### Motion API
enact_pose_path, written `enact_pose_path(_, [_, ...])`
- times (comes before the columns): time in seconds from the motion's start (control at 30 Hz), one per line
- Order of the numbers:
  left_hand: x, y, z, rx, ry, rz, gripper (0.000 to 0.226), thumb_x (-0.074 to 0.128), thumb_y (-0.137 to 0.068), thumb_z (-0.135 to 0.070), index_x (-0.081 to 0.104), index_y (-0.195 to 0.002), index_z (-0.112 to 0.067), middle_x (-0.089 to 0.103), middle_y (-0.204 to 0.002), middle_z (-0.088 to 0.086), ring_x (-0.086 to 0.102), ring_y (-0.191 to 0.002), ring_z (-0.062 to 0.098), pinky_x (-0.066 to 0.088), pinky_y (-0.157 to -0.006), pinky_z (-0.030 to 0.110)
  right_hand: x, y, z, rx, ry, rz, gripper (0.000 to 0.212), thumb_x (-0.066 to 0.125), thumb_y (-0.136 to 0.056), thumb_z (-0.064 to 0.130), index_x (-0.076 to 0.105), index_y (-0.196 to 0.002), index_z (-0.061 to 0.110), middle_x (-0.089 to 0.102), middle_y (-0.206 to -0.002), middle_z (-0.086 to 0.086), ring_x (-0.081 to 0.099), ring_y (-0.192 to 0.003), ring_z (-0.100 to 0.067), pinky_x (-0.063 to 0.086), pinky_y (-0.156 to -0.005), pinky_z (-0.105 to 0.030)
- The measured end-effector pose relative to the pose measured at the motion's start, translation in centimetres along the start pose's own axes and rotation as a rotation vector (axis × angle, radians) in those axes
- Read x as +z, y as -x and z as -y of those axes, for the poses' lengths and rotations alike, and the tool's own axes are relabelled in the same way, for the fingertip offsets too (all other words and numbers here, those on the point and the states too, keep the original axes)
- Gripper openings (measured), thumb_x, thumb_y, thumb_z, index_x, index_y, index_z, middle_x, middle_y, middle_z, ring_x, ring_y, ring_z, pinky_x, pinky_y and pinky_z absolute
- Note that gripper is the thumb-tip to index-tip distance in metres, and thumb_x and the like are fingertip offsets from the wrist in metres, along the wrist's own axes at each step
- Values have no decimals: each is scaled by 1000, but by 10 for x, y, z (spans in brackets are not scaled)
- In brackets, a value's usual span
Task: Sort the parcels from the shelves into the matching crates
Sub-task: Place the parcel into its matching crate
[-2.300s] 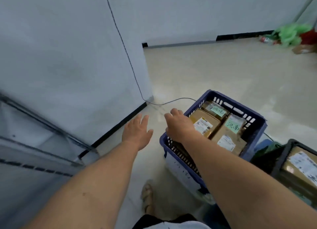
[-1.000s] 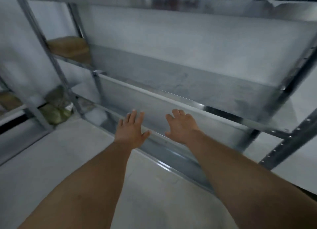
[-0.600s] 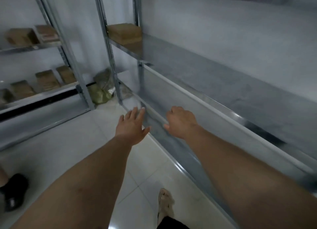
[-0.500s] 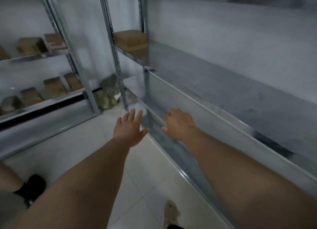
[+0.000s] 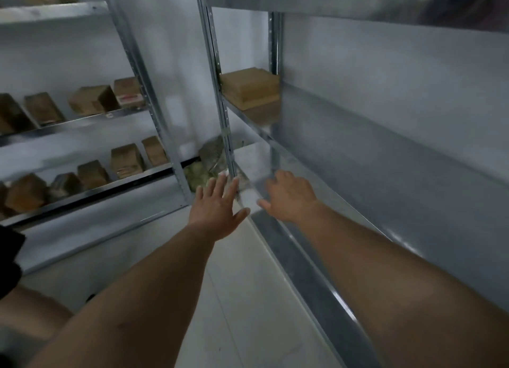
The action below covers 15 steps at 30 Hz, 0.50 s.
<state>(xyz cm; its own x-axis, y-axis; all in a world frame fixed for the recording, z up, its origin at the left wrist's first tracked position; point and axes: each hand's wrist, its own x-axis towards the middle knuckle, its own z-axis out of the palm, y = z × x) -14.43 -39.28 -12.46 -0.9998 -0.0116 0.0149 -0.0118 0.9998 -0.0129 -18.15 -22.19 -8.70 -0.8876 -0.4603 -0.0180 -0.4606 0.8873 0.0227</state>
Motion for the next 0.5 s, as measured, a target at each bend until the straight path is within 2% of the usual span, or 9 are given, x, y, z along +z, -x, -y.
enact_pose_path(0.27, [7,-87,86,-96,-4,12,75,23,-94,-64,-10,-151,-28,-16,-159,5,-10,-147,24,1,-120,46,8,-130,32,-69,37,-38,54,38,-95,55,47,-131,15,46,-129,-11,47,-117,-27,42,-85,-39])
enact_pose_path(0.5, [-2,-203,163,-10,9,37,75,23,-95,-63,-12,-151,-28,-16,-159,4,-9,-148,23,0,-120,43,-8,-250,52,14,46,-45,51,37,-97,50,47,-130,13,46,-130,-13,46,-119,-28,42,-87,-40])
